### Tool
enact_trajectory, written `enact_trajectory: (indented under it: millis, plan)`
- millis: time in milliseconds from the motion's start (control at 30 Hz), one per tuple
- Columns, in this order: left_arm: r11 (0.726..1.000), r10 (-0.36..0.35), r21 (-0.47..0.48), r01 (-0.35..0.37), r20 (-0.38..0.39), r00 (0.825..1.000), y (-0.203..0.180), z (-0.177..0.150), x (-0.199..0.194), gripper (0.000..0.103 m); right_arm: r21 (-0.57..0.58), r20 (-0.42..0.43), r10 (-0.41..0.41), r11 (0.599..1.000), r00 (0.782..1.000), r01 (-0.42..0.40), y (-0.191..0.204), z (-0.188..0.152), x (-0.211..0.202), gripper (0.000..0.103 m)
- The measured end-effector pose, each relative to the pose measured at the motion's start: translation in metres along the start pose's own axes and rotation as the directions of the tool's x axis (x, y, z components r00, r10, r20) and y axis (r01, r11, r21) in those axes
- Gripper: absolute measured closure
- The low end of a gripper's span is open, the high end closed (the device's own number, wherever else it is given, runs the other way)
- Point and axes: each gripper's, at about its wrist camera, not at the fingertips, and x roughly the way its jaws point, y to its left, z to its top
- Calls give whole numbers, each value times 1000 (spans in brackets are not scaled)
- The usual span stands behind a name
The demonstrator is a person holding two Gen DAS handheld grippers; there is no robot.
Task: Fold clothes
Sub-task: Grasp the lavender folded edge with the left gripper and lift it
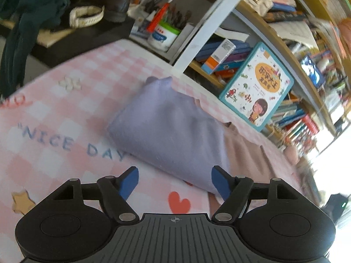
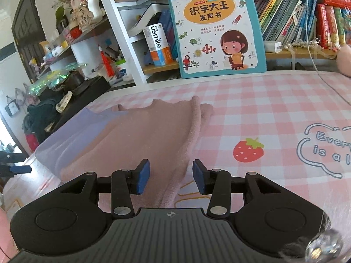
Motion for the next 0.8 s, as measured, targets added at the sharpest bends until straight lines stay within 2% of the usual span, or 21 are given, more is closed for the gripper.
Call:
enact_trajectory:
  millis: [200,400,533,600,667,733,800]
  plan:
    - [980,-50,-191,53,18,999,15,-3,10,28,-92,6,-67,993,998,67,7,-2,-1,63]
    - [950,-21,-309,45,78,997,25,-5,17,30,-153,19,-100,983,995,101,12,-8,-1,63]
    - [921,-4,-387,51,121,993,34,-5,21,39,-144,16,-96,985,995,97,10,-10,0,63]
    - [911,-40,-404,86,123,992,38,-5,24,51,-141,11,-95,985,995,95,9,-10,1,63]
    - [903,-41,-419,92,131,991,41,-5,26,64,-138,6,-94,986,996,94,9,-10,1,63]
    - [894,-32,-438,93,145,989,43,-6,27,70,-143,3,-98,985,995,98,10,-10,2,61]
    - [885,-24,-456,95,159,987,45,-7,28,71,-149,3,-103,983,995,103,11,-10,2,60]
